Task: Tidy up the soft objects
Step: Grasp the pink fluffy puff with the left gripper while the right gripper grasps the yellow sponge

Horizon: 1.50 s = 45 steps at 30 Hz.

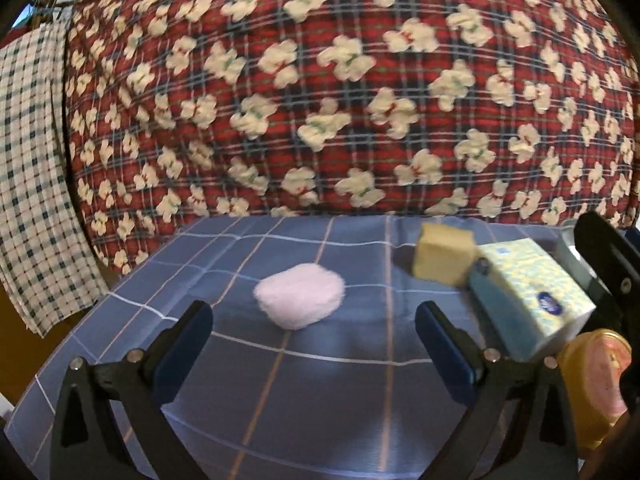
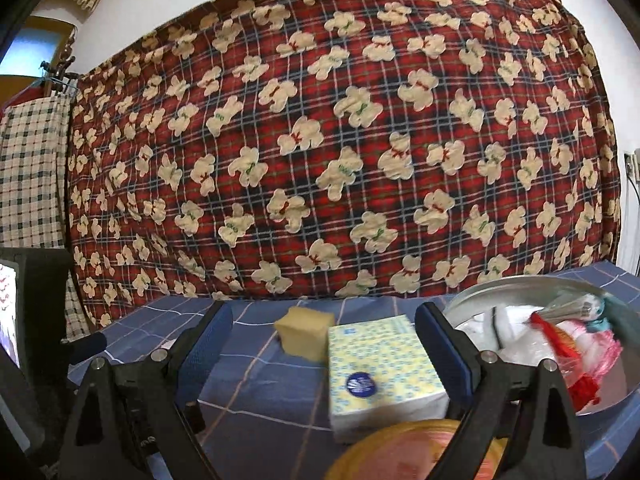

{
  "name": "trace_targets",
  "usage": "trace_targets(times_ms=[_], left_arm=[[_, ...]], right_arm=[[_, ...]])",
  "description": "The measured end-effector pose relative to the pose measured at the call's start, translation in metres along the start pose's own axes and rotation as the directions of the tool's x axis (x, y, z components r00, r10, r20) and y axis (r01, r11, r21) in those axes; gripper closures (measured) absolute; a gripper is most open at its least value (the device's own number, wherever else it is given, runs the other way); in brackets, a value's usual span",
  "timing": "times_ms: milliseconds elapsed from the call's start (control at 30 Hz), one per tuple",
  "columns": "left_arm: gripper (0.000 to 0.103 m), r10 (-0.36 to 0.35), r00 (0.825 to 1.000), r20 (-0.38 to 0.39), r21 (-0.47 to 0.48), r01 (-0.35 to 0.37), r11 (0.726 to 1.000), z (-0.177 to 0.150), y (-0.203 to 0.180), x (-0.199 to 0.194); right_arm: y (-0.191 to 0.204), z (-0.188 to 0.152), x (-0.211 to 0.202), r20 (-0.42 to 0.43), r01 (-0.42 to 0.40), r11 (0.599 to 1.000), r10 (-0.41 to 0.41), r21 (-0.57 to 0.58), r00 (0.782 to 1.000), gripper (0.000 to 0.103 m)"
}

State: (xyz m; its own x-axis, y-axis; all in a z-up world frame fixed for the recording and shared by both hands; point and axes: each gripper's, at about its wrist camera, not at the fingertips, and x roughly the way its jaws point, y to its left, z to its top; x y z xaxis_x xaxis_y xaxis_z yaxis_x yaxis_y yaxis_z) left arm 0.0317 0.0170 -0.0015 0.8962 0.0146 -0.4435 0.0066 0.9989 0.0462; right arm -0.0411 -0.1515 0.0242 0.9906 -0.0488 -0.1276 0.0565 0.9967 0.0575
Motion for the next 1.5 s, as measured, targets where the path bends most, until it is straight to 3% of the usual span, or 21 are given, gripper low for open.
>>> trace_targets(times_ms=[300, 567, 667, 900, 1033, 1200, 1267, 1333, 1400, 1500], left_arm=[[0.000, 0.046, 0.996, -0.079, 0.012, -0.045, 0.999, 0.004, 0.033, 0.029], [0.000, 0.032, 0.984, -0.174, -0.010, -0.035, 0.999, 0.009, 0.048, 0.063], [0.000, -0.006, 0.981, -0.193, 0.005, 0.007, 1.000, 0.013, 0.039, 0.076], [0.000, -0.026, 0.964, -0.265, 0.089, 0.051, 0.995, 0.022, 0.014, 0.115], [0.001, -0.059, 0.934, -0.353, 0.024, 0.072, 0.997, 0.019, 0.025, 0.133], [0.031, -0.145, 0.904, -0.401, -0.061, 0.132, 0.989, 0.014, 0.034, 0.143], [0.042, -0.163, 0.905, -0.394, -0.050, 0.156, 0.987, 0.014, 0.029, 0.140], [0.045, -0.171, 0.904, -0.391, -0.058, 0.161, 0.985, 0.014, 0.029, 0.138], [0.058, -0.199, 0.906, -0.374, -0.103, 0.173, 0.980, 0.015, 0.036, 0.135], [0.061, -0.184, 0.930, -0.319, -0.160, 0.139, 0.977, 0.019, 0.050, 0.127]], right_arm=[[0.018, -0.004, 0.031, -0.090, 0.013, 0.999, -0.010, 0.030, 0.996, 0.009], [0.020, -0.006, 0.053, -0.155, 0.087, 0.992, -0.073, 0.086, 0.985, 0.009], [0.022, -0.007, 0.062, -0.190, 0.081, 0.993, -0.065, 0.082, 0.980, 0.009], [0.020, -0.008, 0.059, -0.184, 0.040, 0.994, -0.021, 0.100, 0.983, 0.009], [0.020, -0.008, 0.064, -0.218, 0.029, 0.994, -0.005, 0.104, 0.976, 0.009], [0.022, -0.010, 0.068, -0.244, 0.028, 0.995, -0.003, 0.099, 0.970, 0.009], [0.024, -0.011, 0.074, -0.263, 0.023, 0.995, 0.002, 0.094, 0.965, 0.009], [0.025, -0.013, 0.081, -0.276, 0.036, 0.994, -0.005, 0.107, 0.961, 0.009], [0.025, -0.013, 0.088, -0.275, 0.056, 0.990, -0.017, 0.133, 0.961, 0.009], [0.030, -0.009, 0.103, -0.272, 0.094, 0.987, -0.055, 0.133, 0.961, 0.009]])
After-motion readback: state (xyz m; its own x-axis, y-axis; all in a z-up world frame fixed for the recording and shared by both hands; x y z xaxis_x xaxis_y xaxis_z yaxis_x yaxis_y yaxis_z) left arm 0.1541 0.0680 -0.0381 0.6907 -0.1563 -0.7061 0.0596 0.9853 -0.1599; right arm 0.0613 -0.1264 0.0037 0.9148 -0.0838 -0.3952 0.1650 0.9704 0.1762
